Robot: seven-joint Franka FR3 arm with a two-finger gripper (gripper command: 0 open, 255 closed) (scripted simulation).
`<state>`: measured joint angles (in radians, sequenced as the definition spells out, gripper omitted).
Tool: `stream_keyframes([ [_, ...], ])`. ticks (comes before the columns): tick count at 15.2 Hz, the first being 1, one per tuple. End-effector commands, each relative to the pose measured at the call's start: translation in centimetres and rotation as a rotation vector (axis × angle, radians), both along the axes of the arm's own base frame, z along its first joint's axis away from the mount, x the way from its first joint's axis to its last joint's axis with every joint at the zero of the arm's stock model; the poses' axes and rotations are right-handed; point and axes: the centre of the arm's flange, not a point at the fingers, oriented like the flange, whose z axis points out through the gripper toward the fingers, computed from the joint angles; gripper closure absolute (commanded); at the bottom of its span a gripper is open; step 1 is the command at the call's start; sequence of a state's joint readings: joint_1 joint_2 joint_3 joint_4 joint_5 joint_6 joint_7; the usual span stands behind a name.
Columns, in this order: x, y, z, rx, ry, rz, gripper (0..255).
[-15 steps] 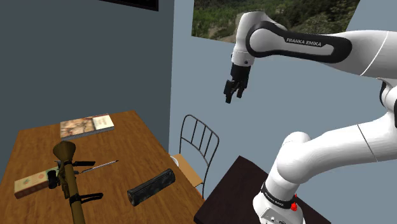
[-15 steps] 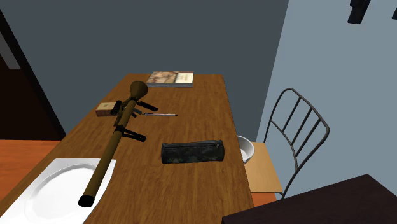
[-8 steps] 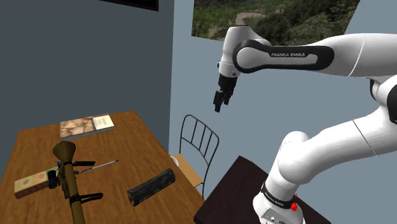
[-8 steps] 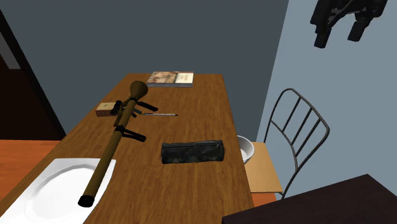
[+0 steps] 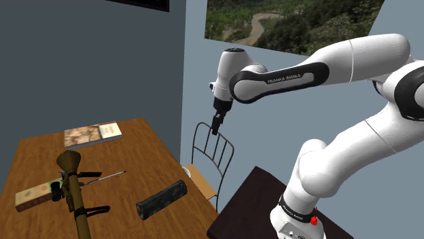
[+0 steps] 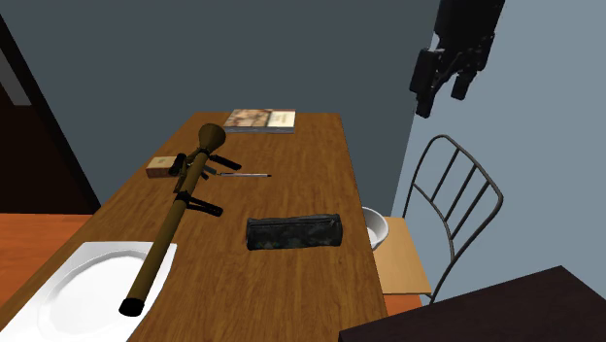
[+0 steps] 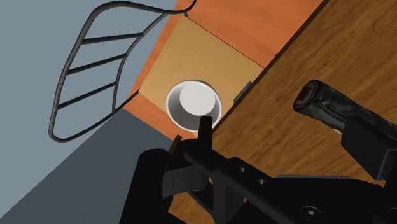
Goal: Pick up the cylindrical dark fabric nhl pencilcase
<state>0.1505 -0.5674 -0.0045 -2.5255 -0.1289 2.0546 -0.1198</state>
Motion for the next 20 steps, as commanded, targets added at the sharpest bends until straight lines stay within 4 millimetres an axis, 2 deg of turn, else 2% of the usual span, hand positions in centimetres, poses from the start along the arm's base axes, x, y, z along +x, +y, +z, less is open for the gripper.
stream_keyframes([
  [1, 1.0, 1.3, -2.0, -0.010, -0.013, 0.071, 0],
  [11, 4.4, 9.3, -11.4, -0.062, -0.063, 0.415, 0],
  [20, 5.5, 16.8, -20.2, -0.108, -0.109, 0.724, 0],
])
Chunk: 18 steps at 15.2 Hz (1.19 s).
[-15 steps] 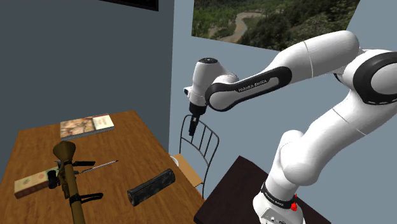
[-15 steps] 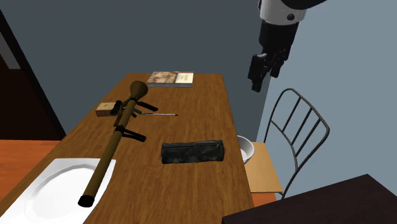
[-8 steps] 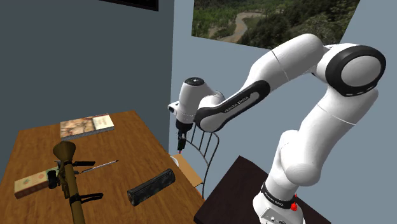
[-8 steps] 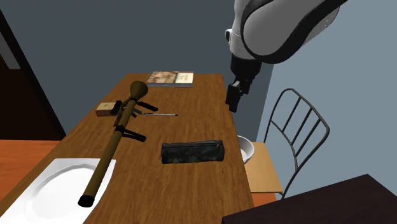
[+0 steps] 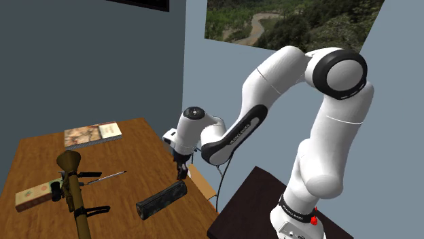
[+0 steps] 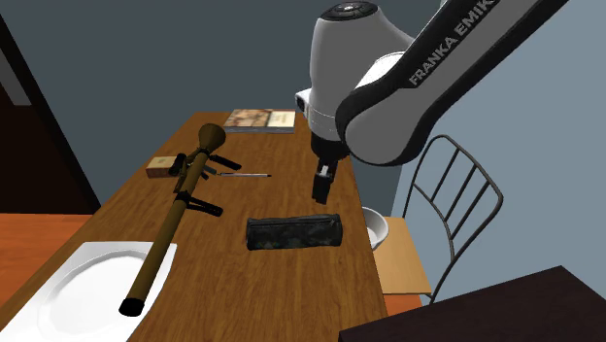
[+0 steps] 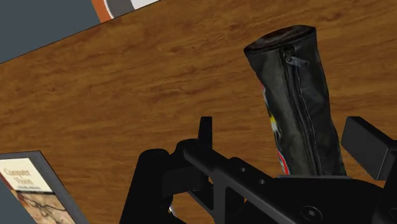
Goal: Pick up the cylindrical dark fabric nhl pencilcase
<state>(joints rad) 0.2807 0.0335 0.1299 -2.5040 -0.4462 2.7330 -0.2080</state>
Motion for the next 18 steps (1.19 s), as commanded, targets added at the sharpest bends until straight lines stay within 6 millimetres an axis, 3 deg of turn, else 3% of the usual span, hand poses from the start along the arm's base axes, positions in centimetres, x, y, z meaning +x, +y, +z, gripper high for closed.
stream_keyframes([
  [1, 0.0, 1.7, -2.2, -0.009, -0.011, 0.074, 0],
  [7, -0.5, 6.4, -8.1, -0.040, -0.041, 0.277, 0],
  [14, -0.5, 6.4, -11.8, -0.040, -0.041, 0.277, 0],
  [17, -0.5, 6.4, -12.1, -0.040, -0.041, 0.277, 0],
  [18, -0.5, 6.3, -12.2, -0.040, -0.041, 0.277, 255],
])
